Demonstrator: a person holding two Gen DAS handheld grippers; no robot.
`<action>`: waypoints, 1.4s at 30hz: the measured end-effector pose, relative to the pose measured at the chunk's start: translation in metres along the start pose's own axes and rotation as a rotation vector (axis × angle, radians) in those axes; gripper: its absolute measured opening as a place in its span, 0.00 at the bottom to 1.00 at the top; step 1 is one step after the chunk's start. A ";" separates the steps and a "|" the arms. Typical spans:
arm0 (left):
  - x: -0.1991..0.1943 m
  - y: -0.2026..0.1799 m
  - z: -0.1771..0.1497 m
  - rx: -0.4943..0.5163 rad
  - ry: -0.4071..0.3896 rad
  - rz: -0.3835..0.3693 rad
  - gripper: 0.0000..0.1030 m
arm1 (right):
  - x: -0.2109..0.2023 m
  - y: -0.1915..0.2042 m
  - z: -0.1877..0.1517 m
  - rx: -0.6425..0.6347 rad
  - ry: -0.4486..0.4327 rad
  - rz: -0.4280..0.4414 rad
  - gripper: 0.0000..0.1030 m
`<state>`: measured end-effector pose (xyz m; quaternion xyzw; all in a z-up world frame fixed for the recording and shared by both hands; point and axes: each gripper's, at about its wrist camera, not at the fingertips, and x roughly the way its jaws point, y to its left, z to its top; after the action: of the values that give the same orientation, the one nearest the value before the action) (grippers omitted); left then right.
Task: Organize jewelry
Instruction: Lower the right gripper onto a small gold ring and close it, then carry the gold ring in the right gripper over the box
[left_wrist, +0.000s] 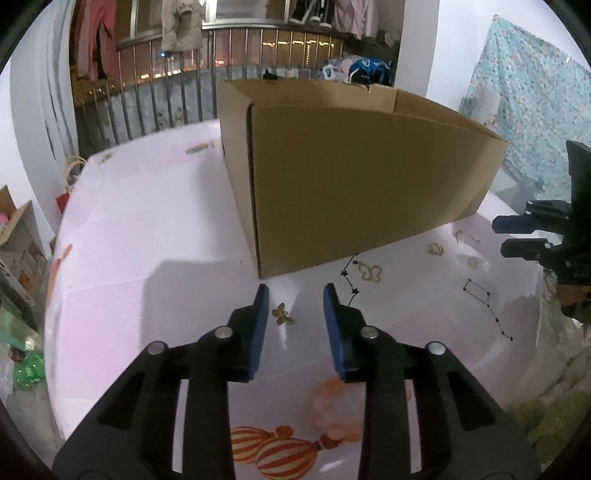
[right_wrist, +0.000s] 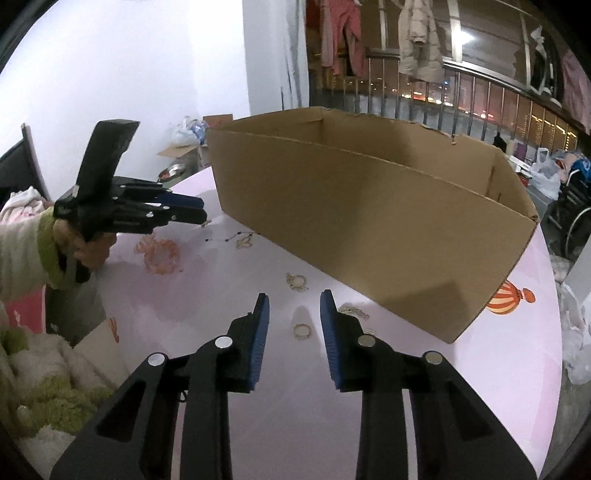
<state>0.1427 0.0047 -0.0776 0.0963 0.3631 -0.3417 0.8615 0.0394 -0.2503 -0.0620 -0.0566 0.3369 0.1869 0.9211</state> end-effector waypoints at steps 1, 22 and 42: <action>0.004 0.003 0.000 -0.003 0.015 -0.009 0.24 | 0.001 0.000 0.000 -0.002 0.002 0.002 0.25; 0.010 0.005 -0.004 0.088 0.063 0.014 0.05 | 0.015 -0.005 0.000 -0.086 0.077 0.064 0.19; 0.009 -0.002 -0.003 0.143 0.049 0.007 0.05 | 0.026 -0.014 -0.001 -0.063 0.137 0.082 0.11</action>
<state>0.1444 -0.0002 -0.0858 0.1672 0.3582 -0.3613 0.8445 0.0624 -0.2550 -0.0797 -0.0842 0.3951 0.2306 0.8852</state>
